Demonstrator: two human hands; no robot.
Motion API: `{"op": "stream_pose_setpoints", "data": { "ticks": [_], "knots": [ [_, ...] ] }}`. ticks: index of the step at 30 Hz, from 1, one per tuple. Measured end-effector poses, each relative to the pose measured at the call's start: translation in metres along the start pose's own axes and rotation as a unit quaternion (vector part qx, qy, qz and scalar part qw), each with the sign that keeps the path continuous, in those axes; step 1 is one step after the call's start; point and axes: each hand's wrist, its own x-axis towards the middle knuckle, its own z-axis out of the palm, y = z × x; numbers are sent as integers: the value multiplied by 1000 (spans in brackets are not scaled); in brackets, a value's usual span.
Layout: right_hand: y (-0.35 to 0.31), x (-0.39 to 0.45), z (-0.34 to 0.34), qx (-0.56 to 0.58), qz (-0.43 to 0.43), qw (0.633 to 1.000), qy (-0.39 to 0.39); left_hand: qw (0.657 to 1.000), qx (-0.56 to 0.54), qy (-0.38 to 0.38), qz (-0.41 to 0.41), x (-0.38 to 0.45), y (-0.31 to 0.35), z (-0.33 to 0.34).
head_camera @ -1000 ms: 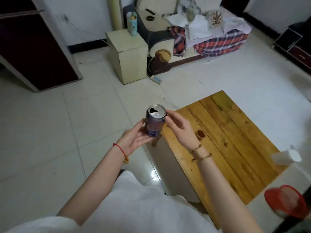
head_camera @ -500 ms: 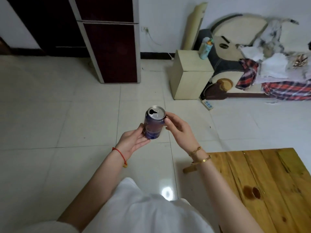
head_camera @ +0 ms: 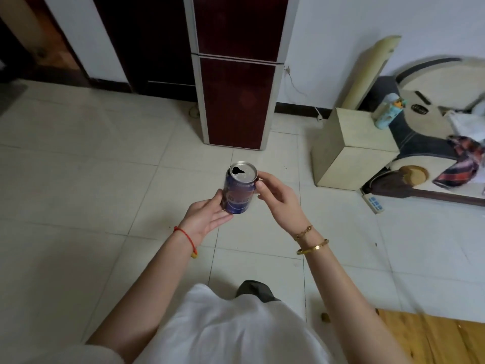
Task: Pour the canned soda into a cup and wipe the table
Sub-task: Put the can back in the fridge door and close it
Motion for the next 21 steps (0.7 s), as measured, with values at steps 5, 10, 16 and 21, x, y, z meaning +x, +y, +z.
{"op": "stream_pose_setpoints", "data": {
  "ticks": [5,10,16,21],
  "knots": [
    [4,59,17,-7,-10,999,-32,1000,-8,19,2,37,31,-19],
    [12,132,30,-16,-15,998,-58,999,-24,36,8,88,66,-34],
    [4,247,38,-24,-25,995,-96,996,-52,72,23,164,134,-40],
    [-2,345,45,-34,-34,991,-125,993,-60,96,42,224,187,-48]
  ]
}}
